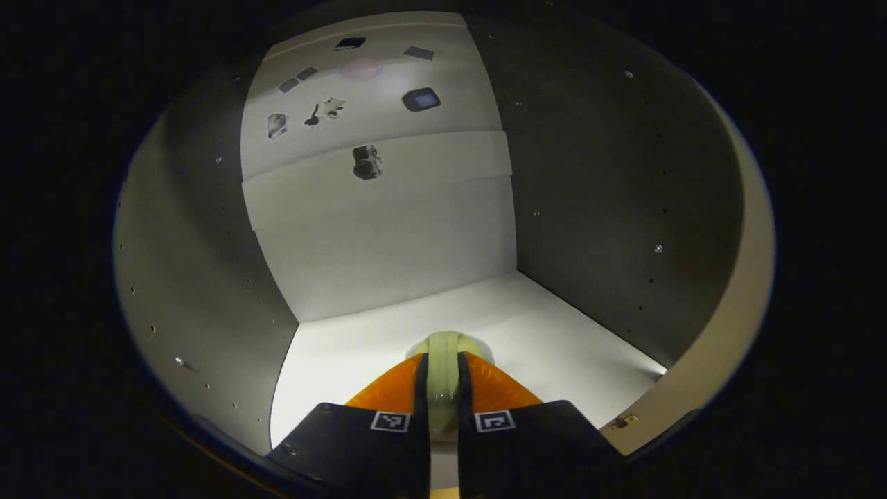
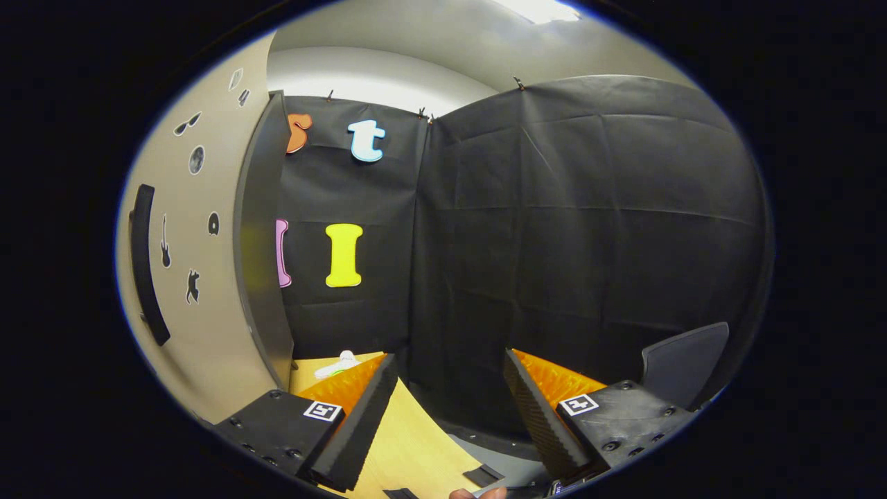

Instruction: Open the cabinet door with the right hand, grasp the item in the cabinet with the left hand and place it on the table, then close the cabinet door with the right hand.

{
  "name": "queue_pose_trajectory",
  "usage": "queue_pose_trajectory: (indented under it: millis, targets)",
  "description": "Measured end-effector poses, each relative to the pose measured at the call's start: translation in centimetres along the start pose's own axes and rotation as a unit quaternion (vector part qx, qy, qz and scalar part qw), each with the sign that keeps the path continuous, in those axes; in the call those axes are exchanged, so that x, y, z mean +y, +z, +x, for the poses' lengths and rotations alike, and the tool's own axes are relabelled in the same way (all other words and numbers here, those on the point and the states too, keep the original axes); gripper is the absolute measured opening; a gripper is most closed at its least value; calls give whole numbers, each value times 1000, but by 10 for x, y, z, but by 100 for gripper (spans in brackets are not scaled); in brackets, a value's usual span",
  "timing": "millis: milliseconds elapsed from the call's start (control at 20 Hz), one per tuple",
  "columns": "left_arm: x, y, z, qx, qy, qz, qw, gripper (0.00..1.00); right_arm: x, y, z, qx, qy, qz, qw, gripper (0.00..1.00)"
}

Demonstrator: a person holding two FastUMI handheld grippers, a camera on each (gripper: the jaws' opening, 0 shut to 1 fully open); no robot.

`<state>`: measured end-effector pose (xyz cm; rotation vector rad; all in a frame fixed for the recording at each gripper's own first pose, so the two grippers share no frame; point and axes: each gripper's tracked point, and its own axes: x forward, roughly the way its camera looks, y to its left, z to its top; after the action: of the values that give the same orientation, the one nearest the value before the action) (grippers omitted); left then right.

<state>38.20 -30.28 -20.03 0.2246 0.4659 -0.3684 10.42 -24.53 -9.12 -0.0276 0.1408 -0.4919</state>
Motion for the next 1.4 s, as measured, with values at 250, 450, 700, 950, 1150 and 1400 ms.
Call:
queue_pose_trajectory:
  millis: [250, 450, 700, 950, 1150, 1400]
  targets:
    - [2, 11, -14, -27, -16, -22, 999, 16, 6, 1, 0, 2, 0, -6, 1000, 97]
    - [5, 24, -35, -51, -23, -24, 998, 17, 13, 4, -1, -1, 3, -2, 1000, 97]
    - [6, 23, -68, -60, -39, -40, 997, 16, 24, 11, -9, -9, 14, 3, 1000, 97]
    - [11, 8, -125, -70, -36, -33, 996, 16, 33, 15, -18, -17, 24, 7, 1000, 97]
    - [23, -12, -175, -80, -15, -23, 996, 16, 42, 16, -26, -18, 32, 24, 999, 97]
    - [30, -63, -223, -69, -7, -48, 996, 17, 54, 26, -33, -24, 42, 30, 998, 97]
